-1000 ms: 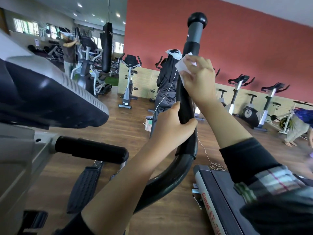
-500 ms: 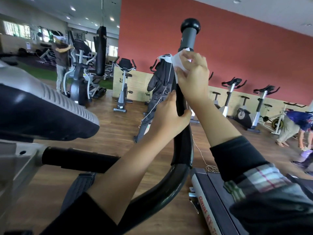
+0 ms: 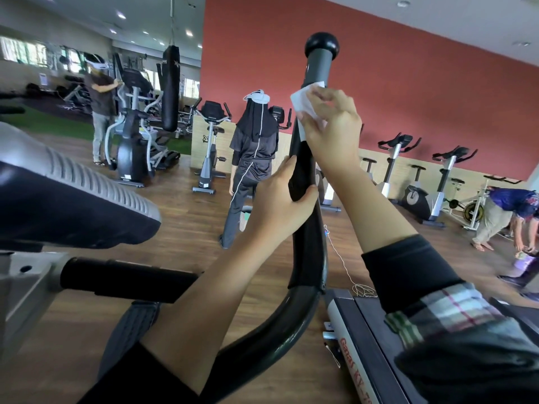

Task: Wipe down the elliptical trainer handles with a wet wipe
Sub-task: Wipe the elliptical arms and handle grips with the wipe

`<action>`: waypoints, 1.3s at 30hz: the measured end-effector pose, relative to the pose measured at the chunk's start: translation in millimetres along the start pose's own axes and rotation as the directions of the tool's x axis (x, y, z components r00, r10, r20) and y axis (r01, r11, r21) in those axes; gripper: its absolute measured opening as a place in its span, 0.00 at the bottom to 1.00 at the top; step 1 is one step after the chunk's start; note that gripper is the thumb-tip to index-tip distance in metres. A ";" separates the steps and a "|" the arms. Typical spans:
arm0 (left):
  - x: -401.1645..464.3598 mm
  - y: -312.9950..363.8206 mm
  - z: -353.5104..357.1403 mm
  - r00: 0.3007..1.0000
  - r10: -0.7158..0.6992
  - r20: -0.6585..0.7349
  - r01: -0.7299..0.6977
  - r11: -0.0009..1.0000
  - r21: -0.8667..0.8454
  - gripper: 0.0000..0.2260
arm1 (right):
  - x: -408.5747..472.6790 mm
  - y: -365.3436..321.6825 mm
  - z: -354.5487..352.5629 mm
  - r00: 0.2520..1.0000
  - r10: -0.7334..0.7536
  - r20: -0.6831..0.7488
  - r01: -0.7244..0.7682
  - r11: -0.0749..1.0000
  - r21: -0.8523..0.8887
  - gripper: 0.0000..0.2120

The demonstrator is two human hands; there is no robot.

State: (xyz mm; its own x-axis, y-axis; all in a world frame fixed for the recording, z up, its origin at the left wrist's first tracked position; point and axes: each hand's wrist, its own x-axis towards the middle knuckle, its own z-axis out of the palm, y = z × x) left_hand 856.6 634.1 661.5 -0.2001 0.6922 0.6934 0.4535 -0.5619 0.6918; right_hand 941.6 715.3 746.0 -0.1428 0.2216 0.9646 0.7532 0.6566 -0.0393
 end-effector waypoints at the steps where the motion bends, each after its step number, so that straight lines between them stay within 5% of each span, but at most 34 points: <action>1: -0.2 -1.3 -0.2 1.000 -0.019 0.002 0.019 1.000 -0.005 0.27 | 0.4 0.0 -0.5 1.000 0.004 0.003 -0.004 1.000 0.007 0.13; 17: 0.9 -9.4 -0.2 0.989 -0.140 0.051 0.145 0.982 -0.119 0.24 | 0.8 0.3 -1.3 0.999 0.008 -0.044 -0.006 0.999 0.045 0.10; 33: -19.0 18.5 -30.2 0.978 -0.208 0.014 0.205 0.971 0.120 0.13 | -60.5 -11.8 -46.8 0.992 0.117 0.047 -0.125 0.970 0.209 0.12; 39: -63.3 49.0 -44.0 0.970 -0.234 -0.070 0.244 0.926 0.288 0.21 | -91.1 -27.3 -75.8 0.981 0.135 0.142 -0.177 0.919 0.353 0.14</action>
State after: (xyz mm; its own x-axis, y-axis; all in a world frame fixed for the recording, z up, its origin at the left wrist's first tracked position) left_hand 853.2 542.9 660.4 -0.3609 0.7711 0.5246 0.6211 -0.2209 0.7520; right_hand 982.8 622.6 678.9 -0.1299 0.4084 0.9035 0.4910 0.8182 -0.2993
